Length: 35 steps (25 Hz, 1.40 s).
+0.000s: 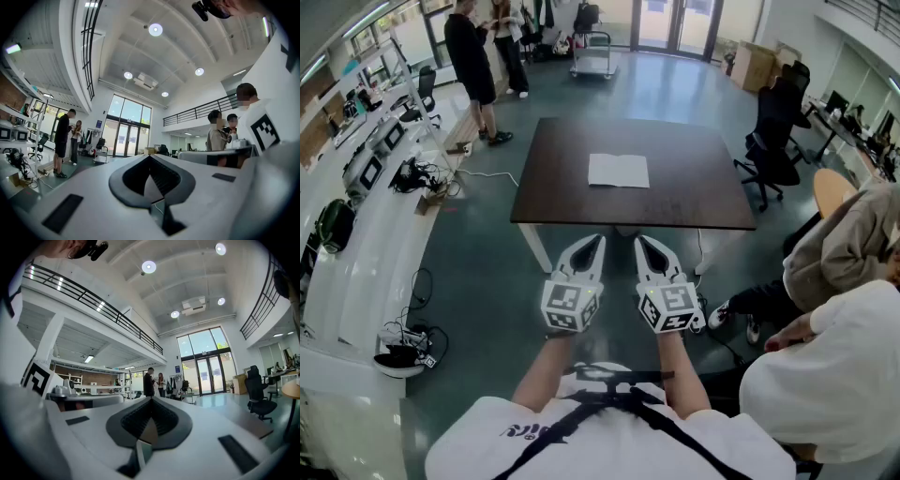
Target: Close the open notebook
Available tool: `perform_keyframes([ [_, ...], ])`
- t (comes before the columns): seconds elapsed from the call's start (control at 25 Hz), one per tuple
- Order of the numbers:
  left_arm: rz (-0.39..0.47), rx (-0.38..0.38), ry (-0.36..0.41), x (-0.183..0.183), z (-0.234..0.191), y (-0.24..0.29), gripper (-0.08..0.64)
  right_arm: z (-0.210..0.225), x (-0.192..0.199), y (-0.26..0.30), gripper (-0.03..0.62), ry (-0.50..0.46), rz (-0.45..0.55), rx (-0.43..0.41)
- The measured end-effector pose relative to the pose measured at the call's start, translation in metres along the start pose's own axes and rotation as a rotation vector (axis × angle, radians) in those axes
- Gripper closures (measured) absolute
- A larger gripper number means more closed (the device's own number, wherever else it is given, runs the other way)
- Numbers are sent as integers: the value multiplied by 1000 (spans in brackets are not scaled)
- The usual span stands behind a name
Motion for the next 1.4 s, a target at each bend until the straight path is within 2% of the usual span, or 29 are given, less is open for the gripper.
perform_keyframes([
  [0.2, 15, 11, -18, -8, -21, 1, 548, -13, -4, 22, 588, -25, 19, 0],
  [0.4, 19, 16, -5, -9, -33, -8, 548, -29, -4, 26, 588, -39, 20, 21],
  [0.64, 23, 37, -8, -11, -59, -25, 548, -50, 0, 40, 588, 10, 34, 63],
  [1.0, -6, 49, -58, 11, -90, -49, 548, -80, 30, 49, 588, 40, -19, 120],
  [1.16, -13, 59, -64, 17, -95, -51, 548, -83, 33, 56, 588, 42, -28, 125],
  [1.4, -36, 28, -88, 30, -111, -36, 548, -71, 46, 76, 588, 54, -55, 109],
])
Point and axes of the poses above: the fingertips, and each gripper's own axes: y forward along the fingers, z to its right, x out of its underside, the point moved 5 cm from there along -y, backward along the fingers, and after that the axes turned 3 degrees about x, right-handed, at the moved point
